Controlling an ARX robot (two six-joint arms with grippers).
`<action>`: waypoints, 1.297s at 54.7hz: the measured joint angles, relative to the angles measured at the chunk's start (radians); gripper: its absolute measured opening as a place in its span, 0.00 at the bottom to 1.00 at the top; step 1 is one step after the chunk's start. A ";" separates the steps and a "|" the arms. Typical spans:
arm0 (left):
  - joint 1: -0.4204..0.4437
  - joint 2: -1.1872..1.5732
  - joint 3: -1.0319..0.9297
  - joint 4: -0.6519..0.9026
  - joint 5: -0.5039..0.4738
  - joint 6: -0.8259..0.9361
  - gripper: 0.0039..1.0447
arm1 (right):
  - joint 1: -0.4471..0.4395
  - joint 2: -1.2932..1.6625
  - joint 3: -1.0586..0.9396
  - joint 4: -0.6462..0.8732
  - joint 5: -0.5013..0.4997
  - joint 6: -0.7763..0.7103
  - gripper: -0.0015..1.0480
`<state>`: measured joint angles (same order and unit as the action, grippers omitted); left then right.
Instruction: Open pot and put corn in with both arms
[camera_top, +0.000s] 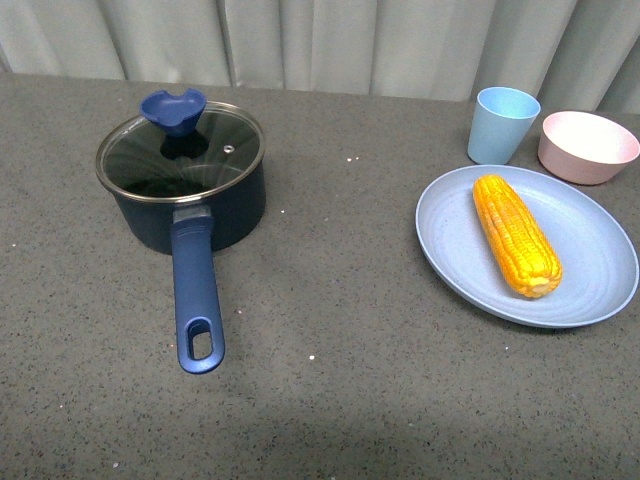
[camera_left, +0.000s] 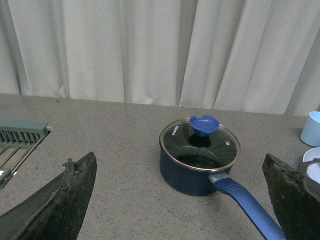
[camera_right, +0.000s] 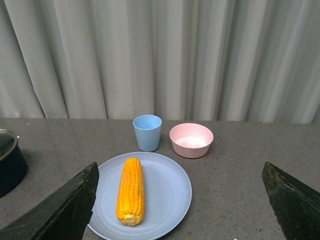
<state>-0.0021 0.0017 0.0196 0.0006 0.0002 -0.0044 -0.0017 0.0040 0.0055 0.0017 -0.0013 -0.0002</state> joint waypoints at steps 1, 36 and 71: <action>0.000 0.000 0.000 0.000 0.000 0.000 0.94 | 0.000 0.000 0.000 0.000 0.000 0.000 0.91; 0.000 0.000 0.000 0.000 0.000 0.000 0.94 | 0.000 0.000 0.000 0.000 0.000 0.000 0.91; 0.000 0.000 0.000 0.000 0.000 0.000 0.94 | 0.000 0.000 0.000 0.000 0.000 0.000 0.91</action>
<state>-0.0021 0.0017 0.0196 0.0006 0.0002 -0.0044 -0.0017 0.0040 0.0055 0.0017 -0.0013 -0.0002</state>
